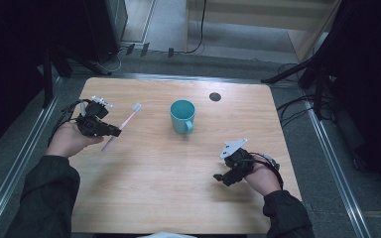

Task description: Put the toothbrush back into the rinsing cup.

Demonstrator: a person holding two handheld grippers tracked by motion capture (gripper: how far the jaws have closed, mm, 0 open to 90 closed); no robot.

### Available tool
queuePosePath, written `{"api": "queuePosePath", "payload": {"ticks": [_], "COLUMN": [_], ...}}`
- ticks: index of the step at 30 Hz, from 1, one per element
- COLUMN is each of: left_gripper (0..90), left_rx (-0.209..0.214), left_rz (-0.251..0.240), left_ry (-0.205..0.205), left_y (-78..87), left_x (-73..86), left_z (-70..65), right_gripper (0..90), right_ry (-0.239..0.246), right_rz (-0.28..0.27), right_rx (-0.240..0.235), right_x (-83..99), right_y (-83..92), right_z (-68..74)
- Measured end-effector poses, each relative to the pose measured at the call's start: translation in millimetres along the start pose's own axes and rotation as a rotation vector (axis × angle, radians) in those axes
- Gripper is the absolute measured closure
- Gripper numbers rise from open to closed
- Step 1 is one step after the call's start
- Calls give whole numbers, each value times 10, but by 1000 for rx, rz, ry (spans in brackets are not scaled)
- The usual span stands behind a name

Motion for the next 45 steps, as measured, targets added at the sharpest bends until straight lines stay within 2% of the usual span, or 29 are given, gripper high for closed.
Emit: {"api": "queuePosePath", "payload": {"ticks": [5,6,7,8,12,14,15,17,24,26,27,28,36,39,42,43,44,45], "left_gripper": [790,790,790,790,790,790,790,790,790,790,790,790,790,790,790,790,790,790], "left_rx": [17,26,26,29,23,18,18,16,20,14,14,21,36,28,23,23,26,26], "left_rz": [-36,-66,-66,-88,-121,-161,-161,-193,-258,-301,-301,-329,-398,-410,-454,-454,-479,-479], "left_ry": [5,14,14,13,6,6,6,4,22,23,23,30,26,18,17,17,19,19], "left_y": [48,76,76,105,144,178,178,208,274,319,319,351,431,441,480,480,505,505], "left_x": [-41,-68,-68,-89,-115,-146,-146,-173,-235,-270,-270,-293,-366,-383,-424,-424,-444,-444], "left_z": [-45,-73,-73,-91,-110,-132,-132,-154,-199,-236,-236,-257,-354,-379,-430,-430,-455,-455], "right_gripper": [175,175,175,174,174,175,175,175,175,174,174,175,170,170,170,170,170,170], "right_ry": [9,6,6,2,3,3,3,1,6,2,2,1,2,0,-2,-2,1,1], "right_rz": [-4,-3,-3,-1,-3,-3,-3,0,-1,1,1,3,-12,-17,-13,-13,-14,-14], "right_rx": [2,2,2,1,2,1,1,-2,-3,-2,-2,-4,-4,-4,-4,-4,-3,-3], "right_x": [-3,-2,-2,0,0,0,0,1,1,3,3,3,-7,-10,-7,-7,-8,-8], "right_y": [1,2,2,3,3,3,3,3,0,2,2,0,5,9,7,7,5,5], "right_z": [-7,-5,-5,-2,-3,-2,-2,1,-2,1,1,4,-3,-5,-4,-4,-4,-4]}}
Point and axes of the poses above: each handheld gripper's, and its own axes: y roughly backward along the jaws, x roughly out of its underside, z roughly to its left, the point moved 5 cm from there along -y, roughly forward along the jaws, and after that the axes turned 8 degrees about -x, right-handed, at the moved point
